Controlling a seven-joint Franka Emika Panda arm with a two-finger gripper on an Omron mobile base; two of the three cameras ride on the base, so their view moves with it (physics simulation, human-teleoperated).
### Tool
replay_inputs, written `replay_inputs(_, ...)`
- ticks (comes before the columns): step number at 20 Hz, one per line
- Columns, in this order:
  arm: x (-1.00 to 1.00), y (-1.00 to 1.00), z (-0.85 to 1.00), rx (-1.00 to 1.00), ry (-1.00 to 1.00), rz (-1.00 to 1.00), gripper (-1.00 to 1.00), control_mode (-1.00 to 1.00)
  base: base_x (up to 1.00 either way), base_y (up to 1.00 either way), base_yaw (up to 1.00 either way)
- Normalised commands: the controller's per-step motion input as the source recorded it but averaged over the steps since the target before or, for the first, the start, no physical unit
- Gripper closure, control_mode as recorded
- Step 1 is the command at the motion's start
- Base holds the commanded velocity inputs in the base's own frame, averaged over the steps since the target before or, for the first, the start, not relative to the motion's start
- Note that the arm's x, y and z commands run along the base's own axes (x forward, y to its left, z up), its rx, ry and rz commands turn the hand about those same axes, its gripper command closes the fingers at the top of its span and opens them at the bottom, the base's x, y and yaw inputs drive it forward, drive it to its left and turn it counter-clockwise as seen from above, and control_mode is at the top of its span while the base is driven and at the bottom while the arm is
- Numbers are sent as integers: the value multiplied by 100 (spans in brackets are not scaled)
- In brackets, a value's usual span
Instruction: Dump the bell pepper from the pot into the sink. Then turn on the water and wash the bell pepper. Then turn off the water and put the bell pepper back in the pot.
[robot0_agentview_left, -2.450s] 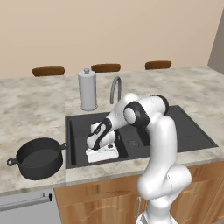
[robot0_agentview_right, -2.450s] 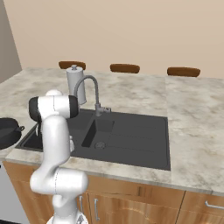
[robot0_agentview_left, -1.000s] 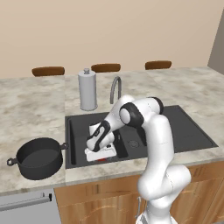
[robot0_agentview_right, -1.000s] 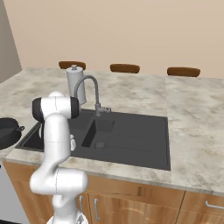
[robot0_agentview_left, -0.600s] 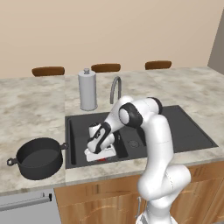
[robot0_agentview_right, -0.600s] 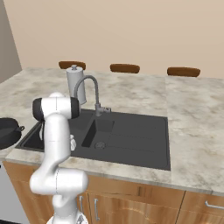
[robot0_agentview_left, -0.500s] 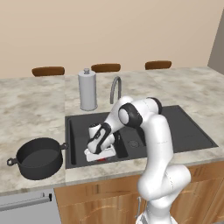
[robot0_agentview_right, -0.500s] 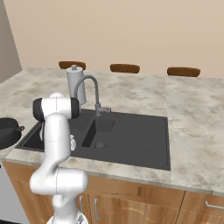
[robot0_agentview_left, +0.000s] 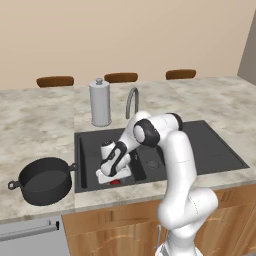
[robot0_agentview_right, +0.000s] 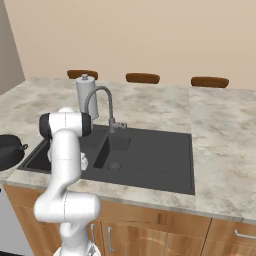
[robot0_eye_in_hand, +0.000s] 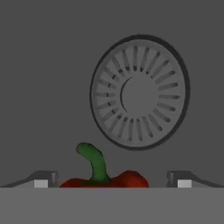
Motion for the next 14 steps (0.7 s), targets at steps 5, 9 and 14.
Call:
replay_inputs(5, 4, 3, -15, 2, 0, 1, 100, -100, 0, 0, 0)
replay_inputs(9, -42, 0, -4, 12, 4, 0, 100, -100, 0, 0, 0)
replay_inputs(14, -19, -10, -12, 8, 2, 0, 100, -100, 0, 0, 0)
